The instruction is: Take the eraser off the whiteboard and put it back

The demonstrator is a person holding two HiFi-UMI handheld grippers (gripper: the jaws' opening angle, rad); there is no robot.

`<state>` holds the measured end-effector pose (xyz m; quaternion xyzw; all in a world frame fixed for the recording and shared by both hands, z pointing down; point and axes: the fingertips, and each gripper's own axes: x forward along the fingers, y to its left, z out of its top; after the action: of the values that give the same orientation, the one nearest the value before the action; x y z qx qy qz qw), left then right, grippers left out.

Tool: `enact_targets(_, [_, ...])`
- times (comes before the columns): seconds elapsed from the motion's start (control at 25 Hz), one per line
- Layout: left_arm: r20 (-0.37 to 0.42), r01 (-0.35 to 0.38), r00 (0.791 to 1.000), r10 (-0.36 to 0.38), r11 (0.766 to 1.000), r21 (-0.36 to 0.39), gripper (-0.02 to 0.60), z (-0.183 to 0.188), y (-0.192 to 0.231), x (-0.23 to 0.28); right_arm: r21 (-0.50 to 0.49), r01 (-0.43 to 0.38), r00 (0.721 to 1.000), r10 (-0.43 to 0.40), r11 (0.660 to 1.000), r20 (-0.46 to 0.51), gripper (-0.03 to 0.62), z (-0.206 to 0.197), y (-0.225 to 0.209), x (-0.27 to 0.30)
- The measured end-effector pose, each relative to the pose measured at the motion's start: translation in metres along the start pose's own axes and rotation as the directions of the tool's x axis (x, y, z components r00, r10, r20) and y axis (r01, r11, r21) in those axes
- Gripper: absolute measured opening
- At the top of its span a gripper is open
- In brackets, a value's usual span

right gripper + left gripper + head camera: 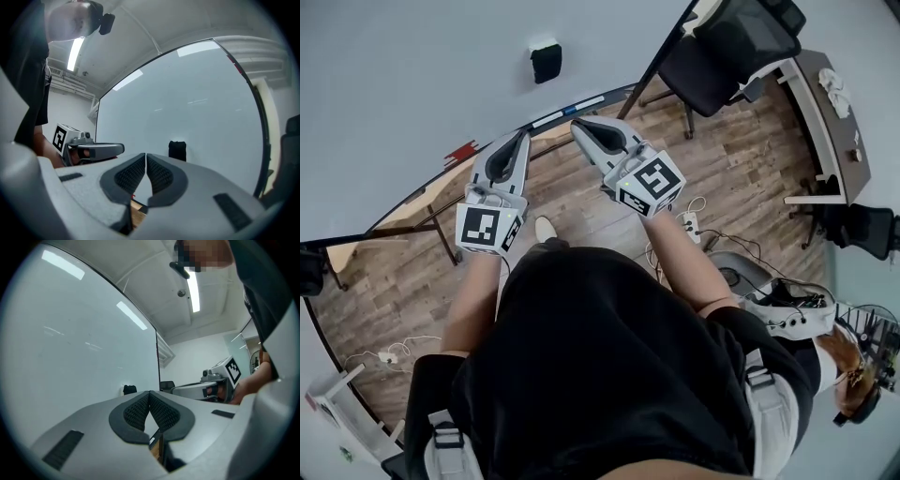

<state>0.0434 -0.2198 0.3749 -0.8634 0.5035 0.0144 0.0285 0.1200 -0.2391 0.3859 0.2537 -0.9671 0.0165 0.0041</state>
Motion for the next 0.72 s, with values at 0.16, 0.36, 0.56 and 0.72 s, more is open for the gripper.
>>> enact_targets(0.16, [-0.005,0.022,1.000,-0.022,1.000,-0.008,-0.005,-0.005,0.019,0.013,0.004,0.031,0.999,-0.031,1.000,-0.011,0.003,-0.003,-0.014,0.021])
enact_targets(0.36, [-0.005,0.044,0.999,-0.044,0.999,-0.014,-0.005,-0.006,0.041,0.025,0.022,0.086,0.996,-0.085,0.996,-0.006,0.031,-0.003,-0.032,0.045])
enact_targets(0.56, [-0.009,0.064,0.998,-0.064,0.998,-0.020,-0.005,-0.012,0.061,0.034,0.017,0.154,0.988,-0.154,0.988,-0.008,0.130,-0.007,-0.049,0.068])
enact_targets(0.72, [-0.018,0.085,0.996,-0.086,0.996,-0.028,-0.005,-0.017,0.069,0.043,0.022,0.211,0.977,-0.211,0.977,-0.015,0.272,-0.010,-0.065,0.081])
